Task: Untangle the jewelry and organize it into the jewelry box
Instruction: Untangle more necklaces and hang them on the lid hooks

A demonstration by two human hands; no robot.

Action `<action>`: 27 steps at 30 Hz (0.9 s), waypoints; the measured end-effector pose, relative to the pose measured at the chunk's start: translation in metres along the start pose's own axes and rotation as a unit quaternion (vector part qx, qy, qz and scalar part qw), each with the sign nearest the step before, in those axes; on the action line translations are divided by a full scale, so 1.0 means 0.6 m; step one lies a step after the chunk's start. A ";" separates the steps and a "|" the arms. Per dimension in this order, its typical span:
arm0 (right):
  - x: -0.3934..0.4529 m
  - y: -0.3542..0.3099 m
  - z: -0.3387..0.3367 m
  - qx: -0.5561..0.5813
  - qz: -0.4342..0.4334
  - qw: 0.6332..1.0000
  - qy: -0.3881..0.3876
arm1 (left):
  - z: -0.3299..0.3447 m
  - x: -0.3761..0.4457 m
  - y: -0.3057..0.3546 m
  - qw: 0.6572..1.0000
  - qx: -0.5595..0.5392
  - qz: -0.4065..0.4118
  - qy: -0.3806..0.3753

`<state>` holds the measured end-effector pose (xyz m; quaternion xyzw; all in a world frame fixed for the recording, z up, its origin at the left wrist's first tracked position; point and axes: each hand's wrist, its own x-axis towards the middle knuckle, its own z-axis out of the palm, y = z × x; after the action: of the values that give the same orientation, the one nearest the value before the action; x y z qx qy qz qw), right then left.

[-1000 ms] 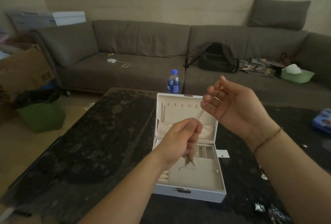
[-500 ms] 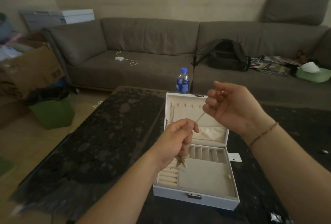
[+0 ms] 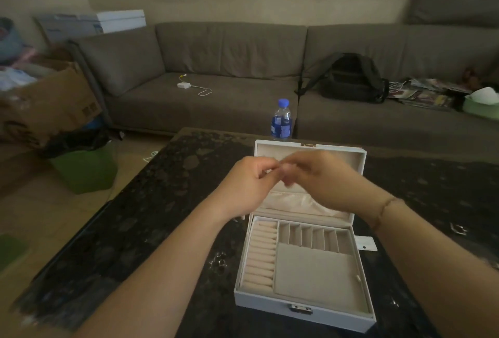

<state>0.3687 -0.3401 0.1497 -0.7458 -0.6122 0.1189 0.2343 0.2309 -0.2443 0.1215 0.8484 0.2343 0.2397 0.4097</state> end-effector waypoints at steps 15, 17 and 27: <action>0.042 0.066 0.084 0.412 0.108 0.900 0.096 | 0.104 0.071 -0.045 0.971 -0.209 -0.076 0.091; 0.061 0.067 0.092 0.386 0.110 0.902 0.163 | 0.112 0.075 -0.051 0.976 -0.196 -0.056 0.082; 0.095 0.060 0.058 0.578 0.016 0.779 0.244 | 0.129 0.068 -0.114 0.992 -0.114 -0.046 0.028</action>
<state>0.3960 -0.2830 0.1081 -0.4841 -0.3396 0.2682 0.7605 0.2953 -0.2269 0.0324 0.7776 0.2554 0.2696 0.5074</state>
